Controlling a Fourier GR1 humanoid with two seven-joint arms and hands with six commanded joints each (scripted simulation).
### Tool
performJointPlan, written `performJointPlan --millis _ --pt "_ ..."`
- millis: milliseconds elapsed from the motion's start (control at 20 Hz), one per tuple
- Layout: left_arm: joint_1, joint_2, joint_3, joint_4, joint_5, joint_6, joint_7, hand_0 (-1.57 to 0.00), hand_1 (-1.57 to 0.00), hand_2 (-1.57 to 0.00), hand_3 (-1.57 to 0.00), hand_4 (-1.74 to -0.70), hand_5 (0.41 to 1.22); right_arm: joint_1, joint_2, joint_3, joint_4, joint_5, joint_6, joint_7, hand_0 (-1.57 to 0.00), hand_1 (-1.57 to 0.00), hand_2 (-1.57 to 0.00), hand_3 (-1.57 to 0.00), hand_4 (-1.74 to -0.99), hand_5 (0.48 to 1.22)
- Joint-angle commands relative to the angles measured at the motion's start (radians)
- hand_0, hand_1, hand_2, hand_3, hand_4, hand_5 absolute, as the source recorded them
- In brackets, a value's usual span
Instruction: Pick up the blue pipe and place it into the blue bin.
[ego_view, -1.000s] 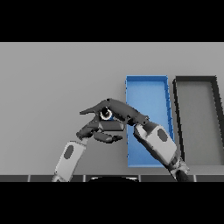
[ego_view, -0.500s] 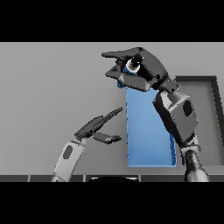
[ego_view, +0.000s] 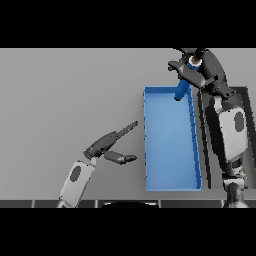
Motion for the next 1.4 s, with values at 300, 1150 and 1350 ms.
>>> performJointPlan --millis 300,1150,1350 --pt "0.04 -0.01 -0.017 -0.017 0.004 0.002 0.009 0.0 0.0 0.0 0.0 -0.88 0.425 0.311 -0.02 0.029 -0.143 0.018 -0.073 0.084 -1.57 -1.57 -1.57 -1.57 -1.741 1.221" --pt "0.031 -0.01 -0.022 -0.035 0.0 0.002 0.037 0.0 0.0 0.0 0.0 -0.88 0.428 0.295 -0.421 0.713 0.0 -0.245 -0.521 0.113 -0.48 -0.44 -0.44 -0.26 -1.275 1.186" --pt "0.026 -0.007 -0.01 -0.02 0.006 0.004 0.042 0.0 0.0 0.0 0.0 -0.89 0.428 0.206 -0.471 0.852 0.007 -0.227 -0.421 0.113 -0.2 -0.18 -0.18 -0.1 -1.11 0.979"
